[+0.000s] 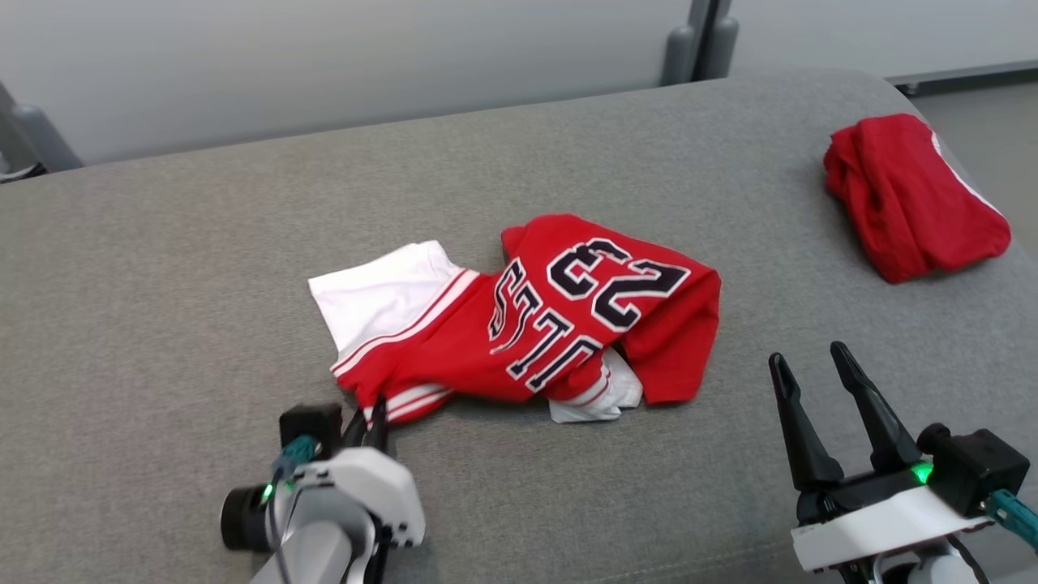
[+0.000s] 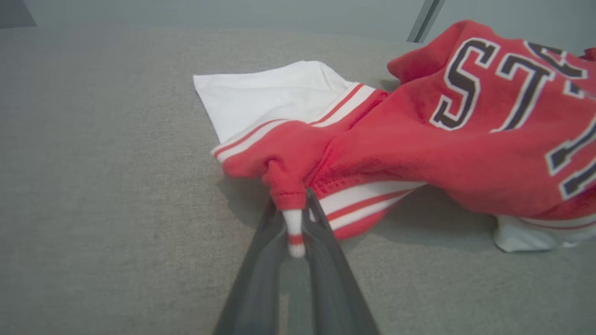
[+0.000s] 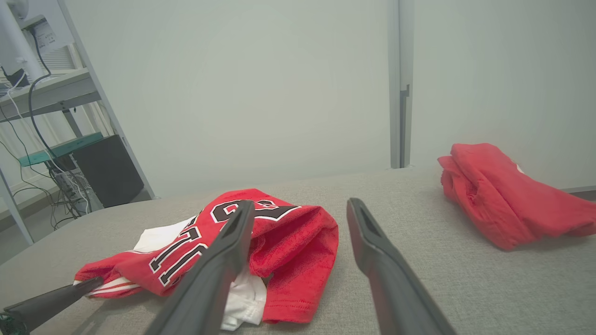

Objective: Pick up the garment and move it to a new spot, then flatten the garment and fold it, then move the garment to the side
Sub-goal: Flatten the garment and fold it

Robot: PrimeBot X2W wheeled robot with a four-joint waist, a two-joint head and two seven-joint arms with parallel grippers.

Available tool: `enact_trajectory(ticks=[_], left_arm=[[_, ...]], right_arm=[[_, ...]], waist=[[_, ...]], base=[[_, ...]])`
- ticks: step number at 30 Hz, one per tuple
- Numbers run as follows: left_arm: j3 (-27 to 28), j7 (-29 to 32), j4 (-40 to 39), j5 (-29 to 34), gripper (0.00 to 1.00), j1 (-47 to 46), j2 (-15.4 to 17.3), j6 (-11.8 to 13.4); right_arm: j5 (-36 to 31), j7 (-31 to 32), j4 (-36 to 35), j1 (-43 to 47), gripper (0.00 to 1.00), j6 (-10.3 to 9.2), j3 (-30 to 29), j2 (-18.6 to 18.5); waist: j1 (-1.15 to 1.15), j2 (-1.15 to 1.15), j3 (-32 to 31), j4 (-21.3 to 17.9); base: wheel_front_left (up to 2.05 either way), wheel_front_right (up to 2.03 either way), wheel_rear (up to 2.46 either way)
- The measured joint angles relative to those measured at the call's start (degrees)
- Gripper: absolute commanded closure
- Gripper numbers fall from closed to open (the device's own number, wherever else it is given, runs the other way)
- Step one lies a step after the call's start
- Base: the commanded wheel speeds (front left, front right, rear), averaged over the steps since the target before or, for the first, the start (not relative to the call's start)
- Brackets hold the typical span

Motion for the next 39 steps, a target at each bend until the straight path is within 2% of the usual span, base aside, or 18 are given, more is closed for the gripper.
enact_trajectory(ticks=[6,8,13,16,19,22,27,33,38,39], left_arm=[[1.68,0.02,-5.20,0.81,1.00,8.65,5.24,-0.22],[1.81,0.23,-6.35,0.93,1.00,9.94,6.36,0.32],[2.75,2.96,-13.58,1.43,1.00,14.93,11.49,2.57],[2.87,5.42,-18.41,1.35,1.00,18.07,13.52,4.04],[2.98,6.42,-21.34,1.20,1.00,19.81,14.14,5.24],[2.81,7.35,-23.61,1.21,1.00,20.10,14.24,6.21],[2.03,8.88,-26.30,1.67,1.00,20.03,14.84,7.19],[0.90,9.44,-27.35,2.05,1.00,19.58,14.90,7.19],[0.14,9.67,-27.50,2.23,1.00,18.55,13.88,7.16],[0.10,9.66,-27.72,2.23,1.00,18.28,13.70,7.15]], right_arm=[[0.00,0.00,0.33,2.68,0.00,0.00,-1.26,0.14],[0.00,0.00,0.35,3.00,0.00,0.00,-1.65,0.13],[0.20,0.00,1.42,3.74,0.00,0.00,-1.61,0.15],[4.11,0.01,4.06,4.36,0.00,0.00,-0.54,0.89],[12.17,0.01,10.33,3.28,0.00,0.00,1.54,1.75],[24.02,0.21,16.70,-0.77,0.00,-0.02,4.26,2.18],[36.16,3.20,21.60,-12.09,0.00,-0.01,10.32,-0.09],[45.37,10.22,24.12,-19.60,0.00,-0.01,19.00,-2.81],[47.42,15.45,28.96,-20.87,0.00,-0.01,25.83,-4.77],[47.77,16.11,29.56,-21.27,0.12,-0.02,26.97,-4.86]], waist=[[0.00,0.00,-1.74,3.07],[0.00,0.00,-2.03,3.61],[0.00,0.00,-3.52,5.99],[0.00,0.00,-4.78,7.43],[0.00,0.00,-5.30,8.12],[0.00,0.00,-5.32,8.73],[0.00,0.00,-4.16,9.79],[0.00,0.00,-2.96,11.96],[0.00,0.00,-2.46,13.91],[0.00,0.00,-2.39,14.19]], base=[[0.00,0.00,0.00],[0.00,0.00,0.00],[0.00,0.00,0.00],[0.00,0.00,0.00],[0.00,0.00,0.00],[0.00,0.00,0.00],[0.00,0.00,0.00],[0.00,0.00,0.00],[0.00,0.00,0.00],[0.00,0.00,0.00]])
